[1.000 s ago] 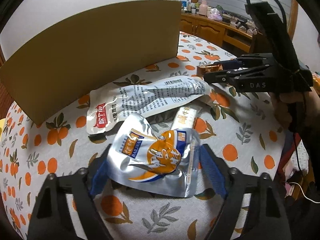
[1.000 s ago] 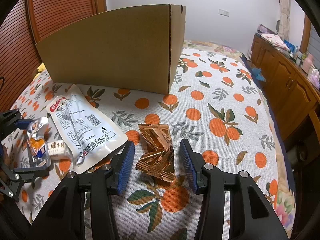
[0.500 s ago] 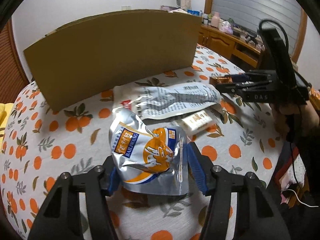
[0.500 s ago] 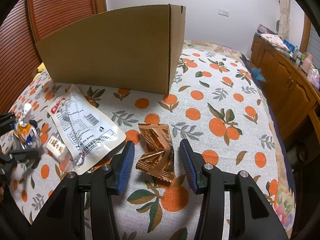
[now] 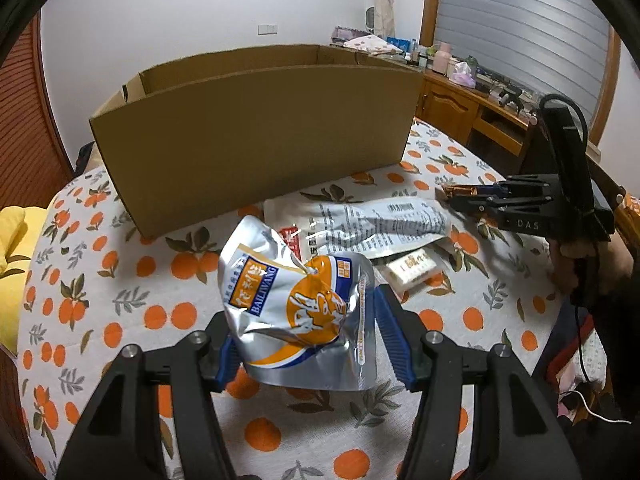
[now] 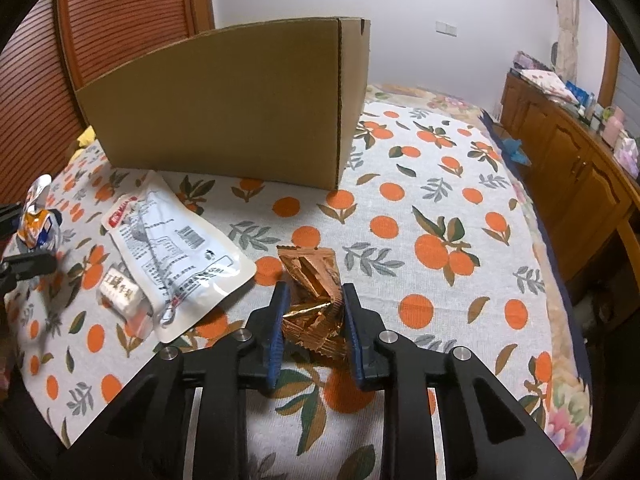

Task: Organize snacks
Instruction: 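Lift both held snacks and carry them over the cardboard box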

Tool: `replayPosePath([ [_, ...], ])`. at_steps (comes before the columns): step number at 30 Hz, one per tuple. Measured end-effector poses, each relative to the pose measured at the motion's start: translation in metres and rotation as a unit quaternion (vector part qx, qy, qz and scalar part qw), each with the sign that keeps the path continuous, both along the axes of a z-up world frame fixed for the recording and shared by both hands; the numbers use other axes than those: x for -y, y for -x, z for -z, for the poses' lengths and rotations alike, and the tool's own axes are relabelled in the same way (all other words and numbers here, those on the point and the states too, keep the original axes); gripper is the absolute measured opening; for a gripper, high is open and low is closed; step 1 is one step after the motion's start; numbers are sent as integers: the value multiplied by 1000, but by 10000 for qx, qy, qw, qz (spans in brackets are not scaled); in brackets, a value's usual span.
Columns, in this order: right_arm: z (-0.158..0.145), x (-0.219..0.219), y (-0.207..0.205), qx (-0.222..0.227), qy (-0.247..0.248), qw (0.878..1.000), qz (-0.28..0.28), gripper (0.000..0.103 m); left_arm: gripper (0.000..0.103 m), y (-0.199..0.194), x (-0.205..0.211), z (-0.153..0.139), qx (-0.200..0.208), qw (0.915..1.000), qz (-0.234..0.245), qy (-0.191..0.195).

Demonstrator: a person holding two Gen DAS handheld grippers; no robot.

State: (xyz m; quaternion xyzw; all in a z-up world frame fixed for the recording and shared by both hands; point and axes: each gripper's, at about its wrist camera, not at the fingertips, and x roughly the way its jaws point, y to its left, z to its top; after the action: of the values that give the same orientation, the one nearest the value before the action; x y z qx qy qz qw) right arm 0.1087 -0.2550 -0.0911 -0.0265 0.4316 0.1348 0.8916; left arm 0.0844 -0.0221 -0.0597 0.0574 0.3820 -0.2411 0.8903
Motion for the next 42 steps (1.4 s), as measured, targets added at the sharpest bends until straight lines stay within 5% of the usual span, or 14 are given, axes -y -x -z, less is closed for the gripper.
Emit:
replayPosePath([
  [42, -95, -48, 14, 1080, -146, 9923, -591, 25, 59, -31, -31, -78, 860, 9953, -413, 157],
])
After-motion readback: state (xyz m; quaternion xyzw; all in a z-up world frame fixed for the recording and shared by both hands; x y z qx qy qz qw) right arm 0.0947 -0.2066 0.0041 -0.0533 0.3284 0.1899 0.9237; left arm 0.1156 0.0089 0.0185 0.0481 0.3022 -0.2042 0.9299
